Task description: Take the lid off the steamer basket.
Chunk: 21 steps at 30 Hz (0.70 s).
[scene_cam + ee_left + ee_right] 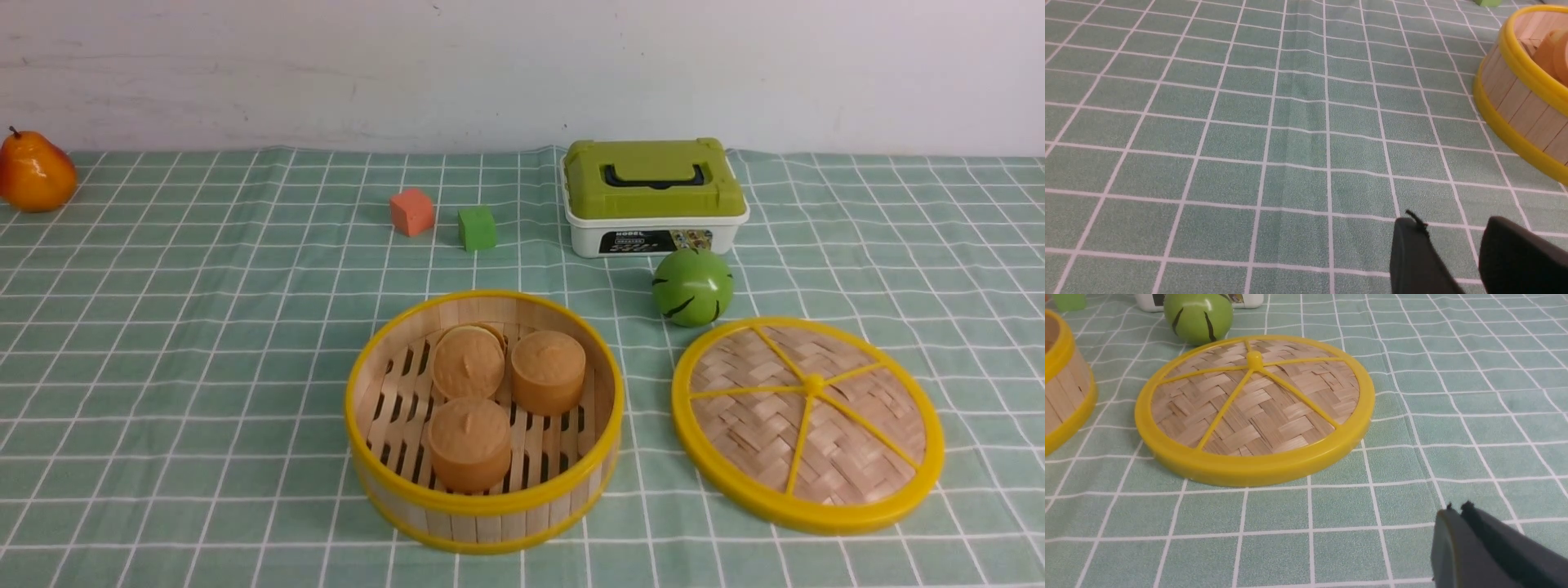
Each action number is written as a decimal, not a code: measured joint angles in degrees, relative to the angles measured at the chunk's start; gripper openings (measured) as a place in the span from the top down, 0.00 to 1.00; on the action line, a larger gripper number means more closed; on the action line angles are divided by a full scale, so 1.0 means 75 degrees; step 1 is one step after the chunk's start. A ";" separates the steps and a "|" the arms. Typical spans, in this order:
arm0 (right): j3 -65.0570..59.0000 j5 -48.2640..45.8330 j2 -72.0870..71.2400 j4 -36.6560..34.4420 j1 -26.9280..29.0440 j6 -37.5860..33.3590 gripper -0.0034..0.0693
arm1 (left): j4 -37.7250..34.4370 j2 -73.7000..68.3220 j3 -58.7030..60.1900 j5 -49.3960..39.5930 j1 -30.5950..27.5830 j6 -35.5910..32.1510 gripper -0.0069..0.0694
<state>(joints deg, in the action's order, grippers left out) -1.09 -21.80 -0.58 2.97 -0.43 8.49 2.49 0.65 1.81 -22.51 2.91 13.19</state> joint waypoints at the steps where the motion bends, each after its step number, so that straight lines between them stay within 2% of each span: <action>1: 0.0000 0.0000 0.0000 0.0000 0.0000 0.0000 0.97 | 0.0000 0.0000 0.0000 0.0000 0.0000 0.0000 0.60; 21: 0.0000 -0.0003 0.0000 0.0000 0.0000 0.0000 0.94 | 0.0000 0.0000 0.0000 0.0014 0.0000 0.0000 0.60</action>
<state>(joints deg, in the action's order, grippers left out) -1.09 -21.81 -0.58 2.97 -0.43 8.49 2.49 0.65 1.81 -22.41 2.91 13.19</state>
